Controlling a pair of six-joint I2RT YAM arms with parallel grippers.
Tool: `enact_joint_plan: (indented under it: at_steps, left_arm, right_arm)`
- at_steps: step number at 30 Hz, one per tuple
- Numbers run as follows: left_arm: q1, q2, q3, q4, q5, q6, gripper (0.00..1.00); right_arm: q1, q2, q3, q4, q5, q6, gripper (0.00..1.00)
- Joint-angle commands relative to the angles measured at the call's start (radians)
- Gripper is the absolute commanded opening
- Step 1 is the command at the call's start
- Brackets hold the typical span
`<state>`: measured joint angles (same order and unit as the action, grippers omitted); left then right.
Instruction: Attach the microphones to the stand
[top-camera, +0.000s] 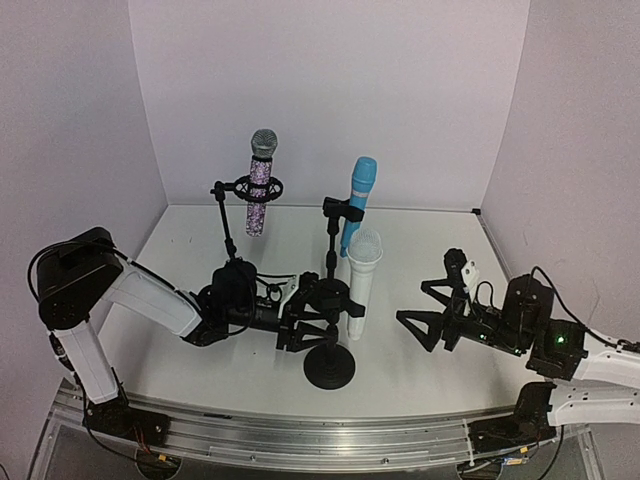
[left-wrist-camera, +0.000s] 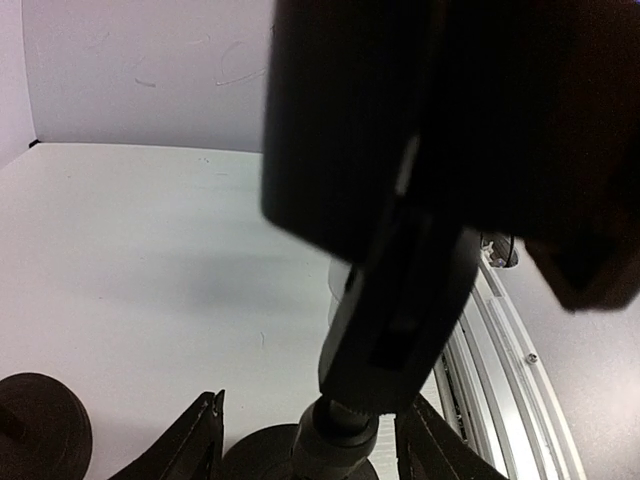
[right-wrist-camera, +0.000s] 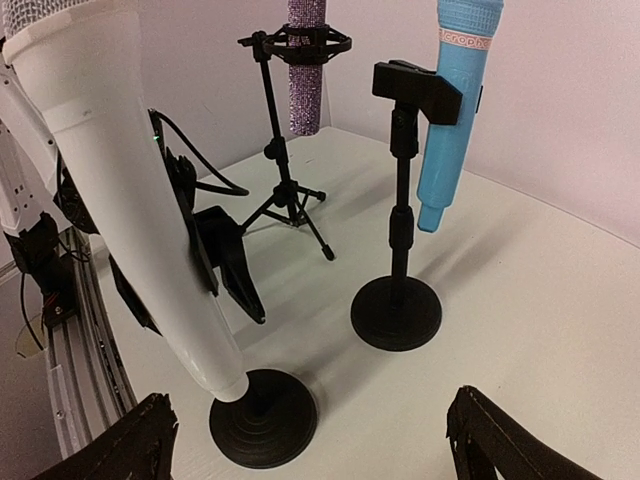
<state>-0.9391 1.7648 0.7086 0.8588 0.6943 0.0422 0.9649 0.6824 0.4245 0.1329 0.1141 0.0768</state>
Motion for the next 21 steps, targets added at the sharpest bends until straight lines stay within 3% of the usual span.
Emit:
enact_joint_plan:
  at_steps: [1, 4, 6, 11, 13, 21]
  left_arm:
    - [-0.017, 0.026, 0.049, 0.084, 0.002, -0.017, 0.58]
    - [-0.031, 0.044, 0.065, 0.09, 0.007, -0.015, 0.55]
    - [-0.034, 0.055, 0.074, 0.092, 0.005, -0.016, 0.49]
    - [-0.034, 0.058, 0.081, 0.095, 0.001, -0.013, 0.1]
    - [-0.035, 0.052, 0.081, 0.095, 0.018, -0.013, 0.01]
    - [-0.061, 0.086, 0.196, 0.101, -0.018, -0.007, 0.0]
  right_arm:
    - [0.003, -0.054, -0.02, 0.01, 0.033, 0.005, 0.92]
    - [0.003, -0.061, -0.022, 0.01, 0.037, -0.002, 0.91]
    - [0.003, -0.068, -0.02, 0.008, 0.039, -0.006, 0.91]
    - [0.004, -0.091, -0.018, -0.001, 0.044, -0.012, 0.91]
    - [0.003, -0.1, -0.016, -0.01, 0.048, -0.016, 0.91]
    - [0.003, -0.121, 0.031, -0.05, 0.081, -0.059, 0.91]
